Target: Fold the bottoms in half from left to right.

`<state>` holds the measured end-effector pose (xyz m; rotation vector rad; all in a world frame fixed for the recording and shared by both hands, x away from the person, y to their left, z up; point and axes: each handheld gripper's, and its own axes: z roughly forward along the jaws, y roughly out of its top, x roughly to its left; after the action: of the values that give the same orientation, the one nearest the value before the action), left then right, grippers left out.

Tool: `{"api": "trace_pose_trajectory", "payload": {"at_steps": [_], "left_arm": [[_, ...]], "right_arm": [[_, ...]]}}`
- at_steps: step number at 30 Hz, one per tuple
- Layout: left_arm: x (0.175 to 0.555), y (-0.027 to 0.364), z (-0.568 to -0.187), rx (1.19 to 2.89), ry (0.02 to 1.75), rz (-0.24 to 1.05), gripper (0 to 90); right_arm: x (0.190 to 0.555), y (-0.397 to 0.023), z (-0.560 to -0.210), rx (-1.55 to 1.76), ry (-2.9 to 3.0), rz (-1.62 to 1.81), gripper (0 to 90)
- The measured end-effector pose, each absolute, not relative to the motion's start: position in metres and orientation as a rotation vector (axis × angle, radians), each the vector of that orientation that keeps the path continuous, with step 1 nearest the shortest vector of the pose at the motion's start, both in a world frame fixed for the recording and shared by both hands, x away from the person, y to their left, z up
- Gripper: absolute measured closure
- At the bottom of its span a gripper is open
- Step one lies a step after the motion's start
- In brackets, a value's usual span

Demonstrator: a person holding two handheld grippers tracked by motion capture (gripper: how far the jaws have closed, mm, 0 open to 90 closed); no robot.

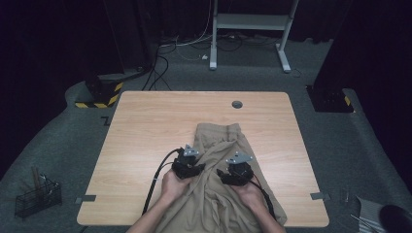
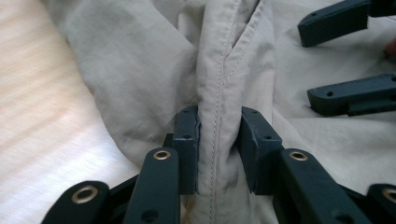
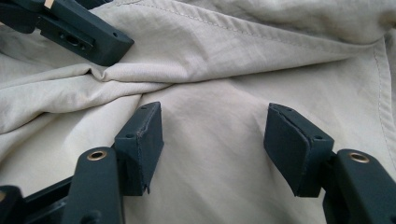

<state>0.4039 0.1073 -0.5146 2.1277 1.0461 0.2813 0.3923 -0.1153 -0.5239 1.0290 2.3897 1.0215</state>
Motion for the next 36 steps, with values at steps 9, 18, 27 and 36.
{"api": "trace_pose_trajectory", "payload": {"at_steps": [9,18,27,36], "left_arm": [[0.437,0.121,-0.513,2.117,1.109,0.304,73.4],[0.455,0.132,-0.509,2.107,1.146,0.299,66.4],[0.415,0.155,-0.489,2.044,1.076,0.230,48.5],[0.398,0.146,-0.511,2.113,1.107,0.310,59.9]], "right_arm": [[0.419,-0.096,-0.524,1.055,2.369,1.015,37.5],[0.444,-0.083,-0.520,1.096,2.385,0.983,40.3],[0.406,-0.109,-0.504,1.059,2.416,1.039,40.0],[0.390,-0.115,-0.520,1.030,2.437,0.989,40.5]]}}
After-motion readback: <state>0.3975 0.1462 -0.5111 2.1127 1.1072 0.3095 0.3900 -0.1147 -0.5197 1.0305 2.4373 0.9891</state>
